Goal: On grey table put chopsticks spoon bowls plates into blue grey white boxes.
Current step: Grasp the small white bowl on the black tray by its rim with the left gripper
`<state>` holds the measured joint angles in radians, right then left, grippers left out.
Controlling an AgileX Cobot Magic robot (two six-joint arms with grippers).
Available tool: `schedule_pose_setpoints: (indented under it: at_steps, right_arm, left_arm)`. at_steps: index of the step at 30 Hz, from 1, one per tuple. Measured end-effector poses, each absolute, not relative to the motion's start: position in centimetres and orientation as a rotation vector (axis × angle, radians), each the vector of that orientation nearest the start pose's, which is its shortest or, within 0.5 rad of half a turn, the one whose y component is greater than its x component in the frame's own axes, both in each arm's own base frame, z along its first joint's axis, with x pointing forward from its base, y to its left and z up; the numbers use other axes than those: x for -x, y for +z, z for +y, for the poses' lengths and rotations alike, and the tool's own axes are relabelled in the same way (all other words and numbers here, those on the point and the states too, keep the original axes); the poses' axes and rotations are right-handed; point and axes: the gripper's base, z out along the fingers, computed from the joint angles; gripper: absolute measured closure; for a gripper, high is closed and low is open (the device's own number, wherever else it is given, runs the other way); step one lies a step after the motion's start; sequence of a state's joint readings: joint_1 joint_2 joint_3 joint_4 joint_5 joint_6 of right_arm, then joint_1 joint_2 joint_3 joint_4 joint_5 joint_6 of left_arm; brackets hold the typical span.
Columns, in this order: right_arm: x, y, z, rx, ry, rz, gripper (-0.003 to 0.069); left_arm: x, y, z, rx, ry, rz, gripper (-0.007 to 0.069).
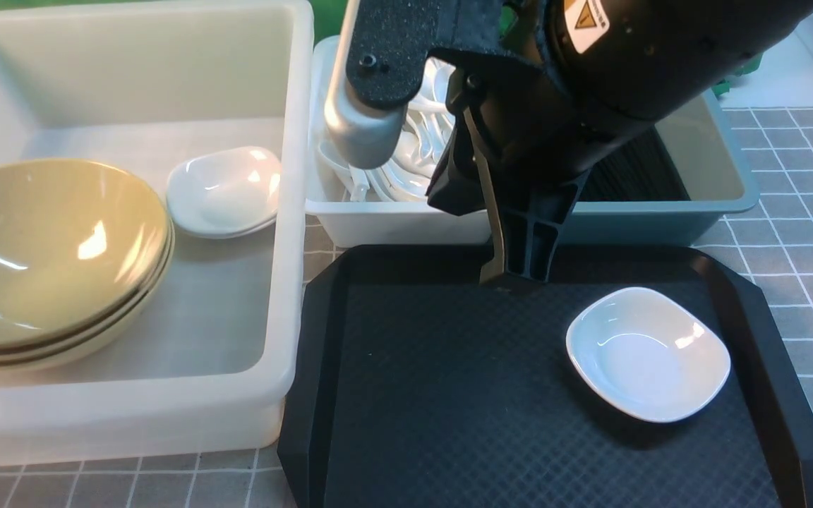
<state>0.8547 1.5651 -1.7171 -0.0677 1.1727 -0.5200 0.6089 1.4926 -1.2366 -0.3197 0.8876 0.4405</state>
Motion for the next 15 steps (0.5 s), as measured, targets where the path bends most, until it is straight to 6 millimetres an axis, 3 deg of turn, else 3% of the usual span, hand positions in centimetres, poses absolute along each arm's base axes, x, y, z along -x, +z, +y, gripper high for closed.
schedule_pose_setpoints:
  at_steps: [4,5,6,8,10,11,12,13,15]
  right_arm:
    - [-22.1,41.3,24.4,1.591,0.033,1.928,0.0625]
    - [-22.3,41.4,24.2,1.571,0.011,1.94,0.0625]
    - [-22.4,41.4,24.2,1.565,0.008,1.944,0.0625]
    - [-22.8,41.4,23.8,1.506,-0.016,1.982,0.0625]
    - [-24.1,41.4,22.3,1.378,-0.046,2.079,0.0625]
    - [-24.4,41.4,22.0,1.362,-0.052,2.096,0.0625]
    - [-25.4,41.2,20.5,1.266,-0.072,2.184,0.0625]
    - [-25.9,41.1,19.7,1.222,-0.084,2.227,0.0625]
    - [-27.2,40.9,17.5,1.092,-0.109,2.31,0.0625]
  left_arm:
    - [-25.9,36.4,14.9,0.437,-0.02,2.438,0.0041]
    - [-25.6,38.0,13.6,0.427,-0.054,2.423,0.0041]
    - [-25.6,38.5,13.3,0.423,-0.058,2.415,0.0042]
    - [-25.7,40.0,10.8,0.326,-0.103,2.413,0.0052]
    - [-26.4,41.1,5.1,0.072,-0.205,2.421,0.0081]
    - [-26.5,41.1,4.1,0.027,-0.223,2.425,0.0085]
    - [-27.0,40.9,-0.3,-0.178,-0.301,2.438,0.0104]
    - [-27.2,40.7,-1.8,-0.247,-0.323,2.445,0.0109]
    - [-27.7,39.5,-6.7,-0.462,-0.38,2.453,0.0119]
